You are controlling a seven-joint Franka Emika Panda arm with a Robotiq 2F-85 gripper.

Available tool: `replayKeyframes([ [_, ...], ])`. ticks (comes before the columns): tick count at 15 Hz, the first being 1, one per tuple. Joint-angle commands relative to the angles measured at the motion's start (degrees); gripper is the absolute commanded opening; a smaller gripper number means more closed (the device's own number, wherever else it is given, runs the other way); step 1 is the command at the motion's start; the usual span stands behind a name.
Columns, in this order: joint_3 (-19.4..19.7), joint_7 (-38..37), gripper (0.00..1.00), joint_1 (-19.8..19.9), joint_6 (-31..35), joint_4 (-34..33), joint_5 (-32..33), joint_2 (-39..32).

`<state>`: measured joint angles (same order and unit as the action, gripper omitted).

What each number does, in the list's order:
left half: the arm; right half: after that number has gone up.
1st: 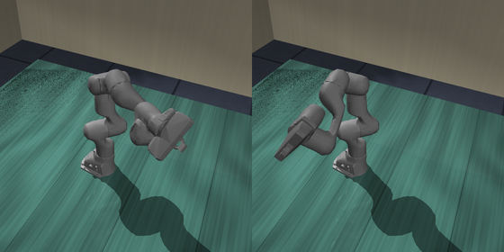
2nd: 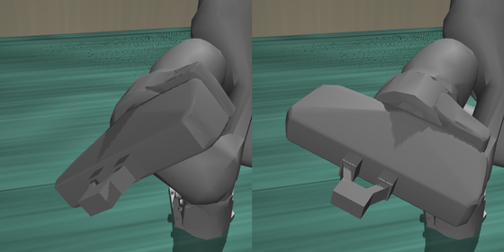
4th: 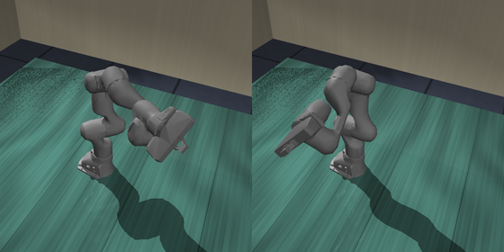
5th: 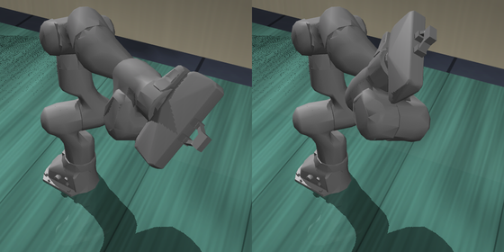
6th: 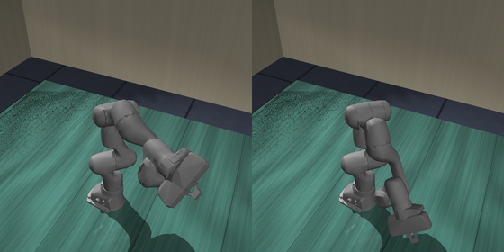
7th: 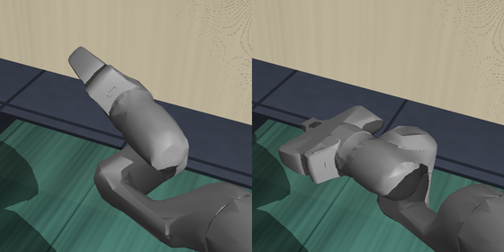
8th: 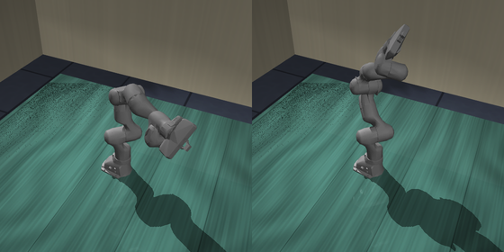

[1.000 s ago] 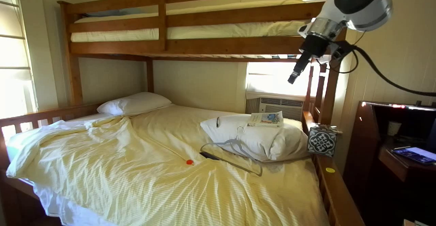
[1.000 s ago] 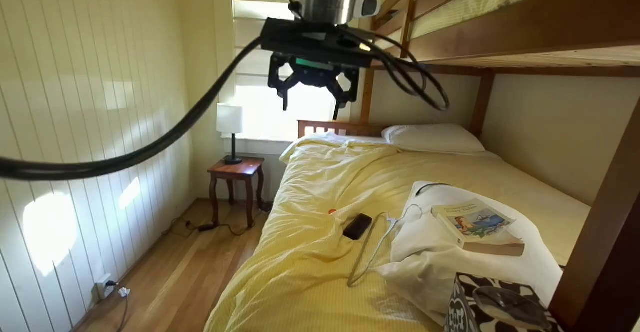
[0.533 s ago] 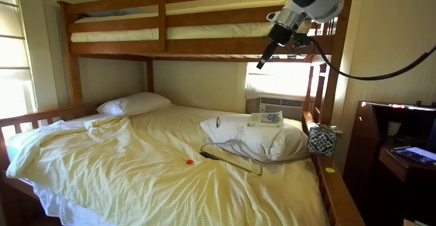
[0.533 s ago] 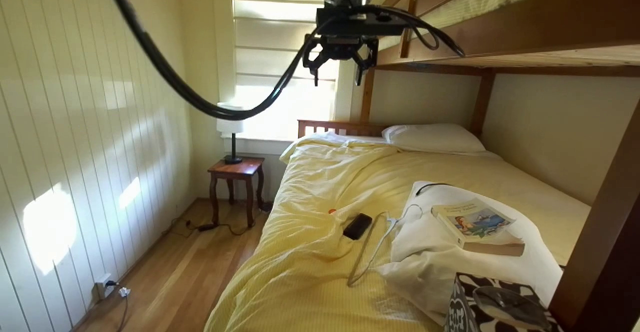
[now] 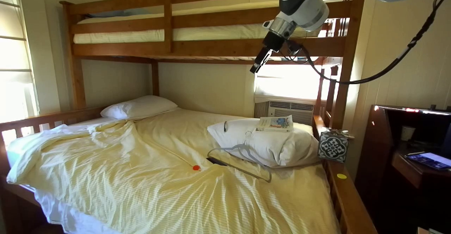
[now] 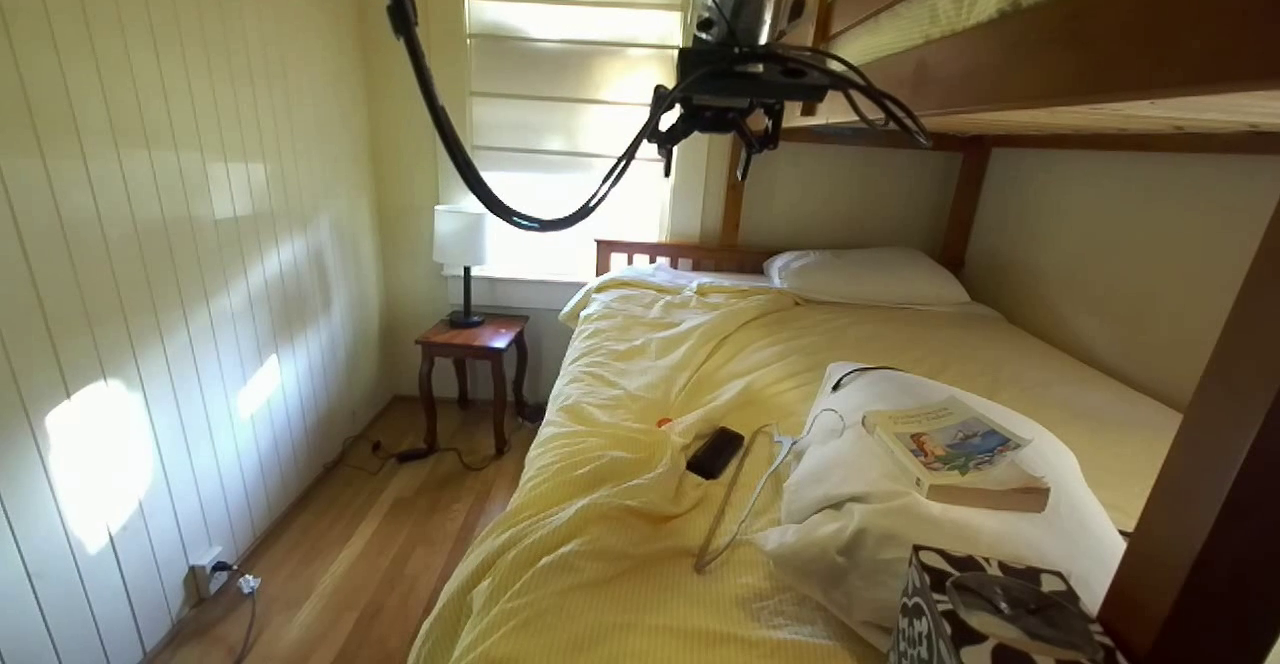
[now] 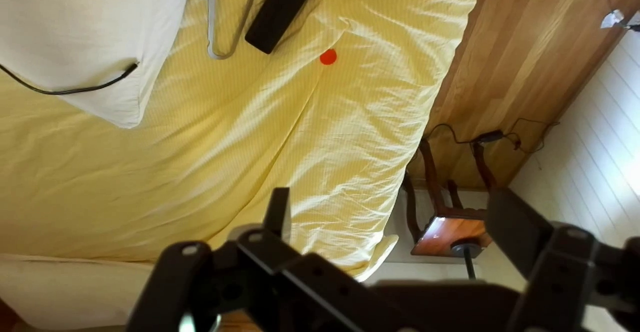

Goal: Pick up the red token and place it on the bed frame next to the yellow token

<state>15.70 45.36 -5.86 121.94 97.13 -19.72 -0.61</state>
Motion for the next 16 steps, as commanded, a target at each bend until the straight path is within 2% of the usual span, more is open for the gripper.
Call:
replayKeyframes([
  [1,-4.1,-0.1,1.00,4.1,-0.4,-0.4,0.1,0.0],
  [3,-4.1,-0.1,1.00,4.1,-0.5,-0.6,0.0,-0.1],
  [6,-6.3,-12.8,1.00,4.4,3.6,-5.2,3.5,-5.6],
  [8,-8.5,-21.7,1.00,4.6,4.5,-11.7,8.4,-12.2],
  [9,-6.6,-24.6,1.00,1.8,3.0,-14.5,10.2,-14.8],
  [10,-10.0,-27.7,1.00,4.3,0.7,-17.4,12.9,-17.4],
  [12,-11.5,-30.6,1.00,4.0,-3.7,-22.7,16.0,-22.7],
  [16,-15.4,-26.5,1.00,6.5,-18.5,-32.9,14.3,-32.8],
])
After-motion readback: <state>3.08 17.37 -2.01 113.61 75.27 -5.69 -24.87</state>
